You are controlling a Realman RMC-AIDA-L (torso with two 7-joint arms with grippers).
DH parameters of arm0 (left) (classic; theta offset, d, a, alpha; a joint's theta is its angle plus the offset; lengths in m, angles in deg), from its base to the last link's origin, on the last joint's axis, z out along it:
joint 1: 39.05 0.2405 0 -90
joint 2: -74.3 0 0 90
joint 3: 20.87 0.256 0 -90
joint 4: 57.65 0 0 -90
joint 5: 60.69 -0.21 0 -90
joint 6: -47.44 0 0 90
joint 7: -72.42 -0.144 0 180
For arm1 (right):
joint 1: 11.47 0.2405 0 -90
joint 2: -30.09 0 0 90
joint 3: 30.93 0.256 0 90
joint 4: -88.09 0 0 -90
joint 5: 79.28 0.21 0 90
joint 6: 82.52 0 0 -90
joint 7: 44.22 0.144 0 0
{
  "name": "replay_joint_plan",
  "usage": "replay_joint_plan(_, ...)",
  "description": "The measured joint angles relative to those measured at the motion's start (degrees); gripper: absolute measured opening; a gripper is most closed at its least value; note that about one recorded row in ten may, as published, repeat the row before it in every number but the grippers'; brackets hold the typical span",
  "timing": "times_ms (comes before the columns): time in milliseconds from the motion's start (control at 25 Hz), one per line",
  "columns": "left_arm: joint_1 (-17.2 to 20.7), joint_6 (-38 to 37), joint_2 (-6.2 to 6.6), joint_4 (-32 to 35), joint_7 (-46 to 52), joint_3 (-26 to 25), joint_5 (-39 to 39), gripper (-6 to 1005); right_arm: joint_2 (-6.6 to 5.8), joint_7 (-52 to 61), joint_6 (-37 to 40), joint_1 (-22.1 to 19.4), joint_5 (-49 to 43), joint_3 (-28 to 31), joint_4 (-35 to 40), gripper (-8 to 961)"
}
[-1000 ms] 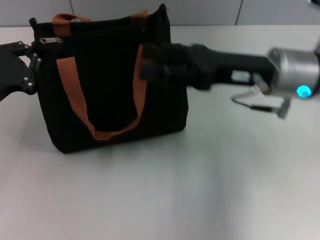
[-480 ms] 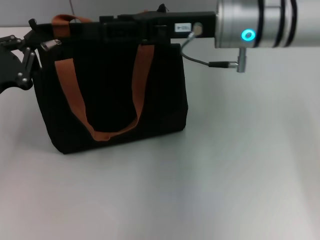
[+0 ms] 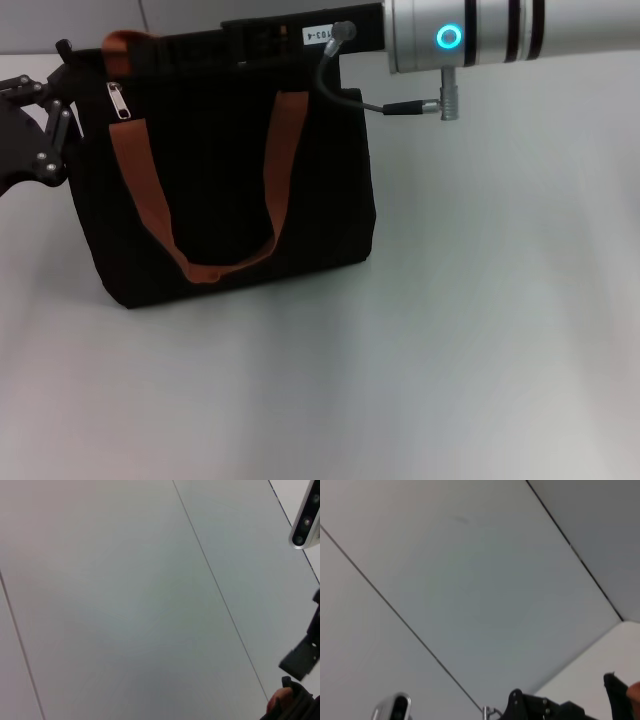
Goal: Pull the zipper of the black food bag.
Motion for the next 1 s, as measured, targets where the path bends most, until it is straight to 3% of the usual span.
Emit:
replay_joint_plan(520, -1.0, 0.5, 0.01, -0.7, 0.7, 0.1, 0.1, 51, 0.1, 8.2, -3.9, 3.9, -6.3, -1.0, 0.4, 687)
replay_joint_plan(760, -1.2, 0.5, 0.01, -0.7, 1.7, 0.3, 0.1, 54, 0.15, 11.6, -5.8, 5.8, -9.3, -1.7, -0.1, 447)
replay_joint_plan(1000, -1.4, 0.5, 0.07, -0.7, 2.2, 0.4, 0.1, 58, 0.24, 12.7, -6.7, 6.6, -9.3, -2.7, -0.4, 330)
